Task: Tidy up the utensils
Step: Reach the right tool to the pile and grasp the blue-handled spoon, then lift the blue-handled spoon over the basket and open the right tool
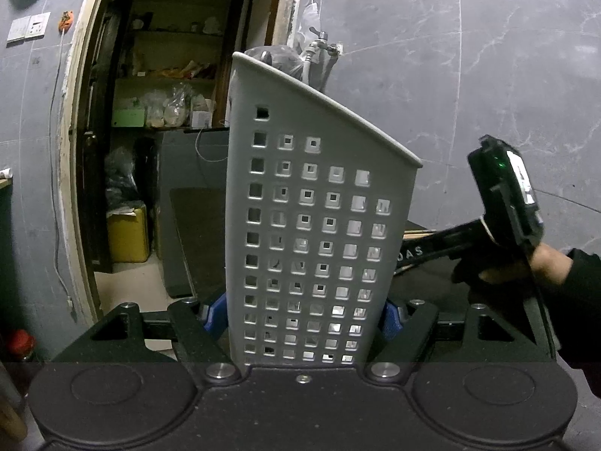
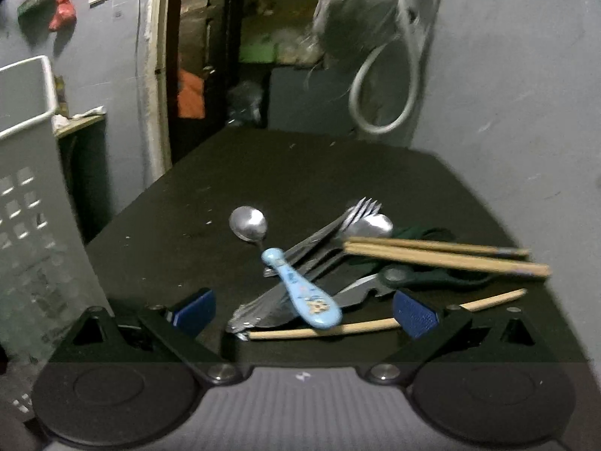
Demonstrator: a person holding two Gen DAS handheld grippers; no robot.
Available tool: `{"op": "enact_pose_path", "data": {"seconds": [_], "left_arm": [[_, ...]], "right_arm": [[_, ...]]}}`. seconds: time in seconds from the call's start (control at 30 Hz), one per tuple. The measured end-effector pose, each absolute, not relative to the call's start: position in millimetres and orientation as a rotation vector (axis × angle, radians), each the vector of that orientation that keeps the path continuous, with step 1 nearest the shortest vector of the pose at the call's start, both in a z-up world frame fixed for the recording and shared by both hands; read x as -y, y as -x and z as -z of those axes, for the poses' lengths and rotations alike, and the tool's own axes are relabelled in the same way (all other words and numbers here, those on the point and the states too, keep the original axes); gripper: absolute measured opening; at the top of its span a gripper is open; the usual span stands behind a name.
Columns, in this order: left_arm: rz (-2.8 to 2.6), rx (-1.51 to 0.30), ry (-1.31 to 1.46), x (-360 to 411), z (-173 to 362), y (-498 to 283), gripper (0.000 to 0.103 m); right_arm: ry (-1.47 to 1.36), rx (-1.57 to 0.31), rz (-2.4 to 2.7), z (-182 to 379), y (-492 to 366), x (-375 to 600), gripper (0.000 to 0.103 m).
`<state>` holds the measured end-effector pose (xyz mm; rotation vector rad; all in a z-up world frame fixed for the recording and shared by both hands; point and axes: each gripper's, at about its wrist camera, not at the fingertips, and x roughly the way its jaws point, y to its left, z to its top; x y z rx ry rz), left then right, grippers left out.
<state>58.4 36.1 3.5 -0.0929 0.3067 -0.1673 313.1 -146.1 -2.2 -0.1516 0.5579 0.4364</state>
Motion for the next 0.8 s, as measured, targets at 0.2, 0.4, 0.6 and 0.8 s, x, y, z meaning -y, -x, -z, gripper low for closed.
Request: {"op": "enact_pose_path", "data": {"seconds": [0.2, 0.4, 0.6, 0.8], "left_arm": [[0.166, -0.307, 0.092, -36, -3, -59, 0.077], [0.164, -0.308, 0.094, -37, -3, -58, 0.077], [0.161, -0.307, 0.093, -37, -3, -58, 0.077], [0.163, -0.308, 0.095, -37, -4, -58, 0.077]], "right_arm": [[0.093, -0.613, -0.489, 5, -336, 152, 0.084], [0.11, -0.593, -0.471, 6, -337, 158, 0.065], [0.127, -0.581, -0.465, 5, -332, 160, 0.047], [0.163, -0.575, -0.485, 5, -322, 161, 0.029]]}}
